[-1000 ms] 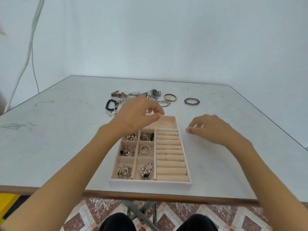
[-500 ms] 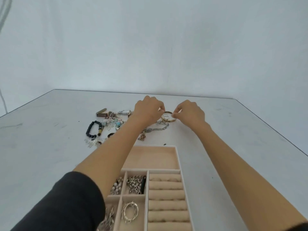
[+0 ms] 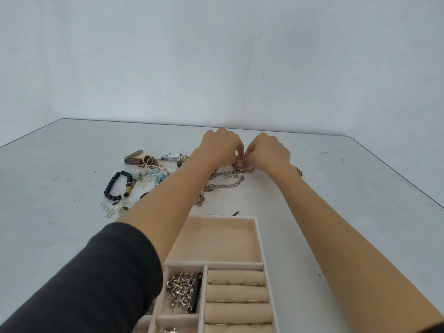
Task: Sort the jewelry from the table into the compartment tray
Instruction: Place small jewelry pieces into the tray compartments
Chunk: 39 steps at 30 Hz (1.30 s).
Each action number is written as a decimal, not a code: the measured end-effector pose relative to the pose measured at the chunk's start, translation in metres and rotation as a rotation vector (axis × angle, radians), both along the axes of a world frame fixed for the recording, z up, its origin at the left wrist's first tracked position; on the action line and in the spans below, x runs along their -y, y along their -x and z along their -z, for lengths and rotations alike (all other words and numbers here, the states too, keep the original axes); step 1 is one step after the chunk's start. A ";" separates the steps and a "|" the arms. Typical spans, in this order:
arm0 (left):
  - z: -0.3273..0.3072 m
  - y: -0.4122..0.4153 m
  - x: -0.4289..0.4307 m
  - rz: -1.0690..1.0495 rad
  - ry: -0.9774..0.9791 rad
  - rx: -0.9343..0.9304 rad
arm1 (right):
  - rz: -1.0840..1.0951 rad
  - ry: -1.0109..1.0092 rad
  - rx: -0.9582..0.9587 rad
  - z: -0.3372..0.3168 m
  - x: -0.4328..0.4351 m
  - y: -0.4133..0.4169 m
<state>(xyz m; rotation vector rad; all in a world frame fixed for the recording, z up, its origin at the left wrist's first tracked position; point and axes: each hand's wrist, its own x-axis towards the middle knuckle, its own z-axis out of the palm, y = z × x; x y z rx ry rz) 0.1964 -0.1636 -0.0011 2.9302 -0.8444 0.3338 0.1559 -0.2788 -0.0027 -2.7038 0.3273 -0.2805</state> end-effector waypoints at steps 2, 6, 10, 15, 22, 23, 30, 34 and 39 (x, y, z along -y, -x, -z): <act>0.000 -0.002 0.001 -0.003 -0.015 -0.027 | 0.002 -0.009 0.009 0.002 0.000 -0.001; -0.001 -0.003 0.000 -0.001 -0.022 -0.036 | -0.001 -0.010 -0.003 0.006 0.001 -0.003; 0.000 0.001 -0.002 0.004 0.034 0.001 | -0.070 0.095 -0.074 0.007 -0.001 -0.003; -0.005 0.008 -0.012 -0.012 0.203 0.006 | -0.146 0.364 -0.144 -0.001 -0.012 0.000; -0.019 0.016 -0.032 -0.019 0.183 0.047 | -0.262 0.101 -0.161 -0.018 0.003 -0.004; -0.019 0.017 -0.034 -0.021 0.188 0.051 | -0.284 0.090 -0.151 -0.019 0.004 -0.002; -0.016 0.023 -0.032 -0.036 0.204 0.066 | -0.306 0.180 -0.120 -0.017 0.000 0.002; -0.012 0.023 -0.032 -0.043 0.190 0.066 | -0.344 0.289 -0.145 -0.016 -0.001 0.002; -0.007 0.023 -0.033 -0.045 0.170 0.066 | -0.346 0.393 -0.213 -0.016 -0.003 0.000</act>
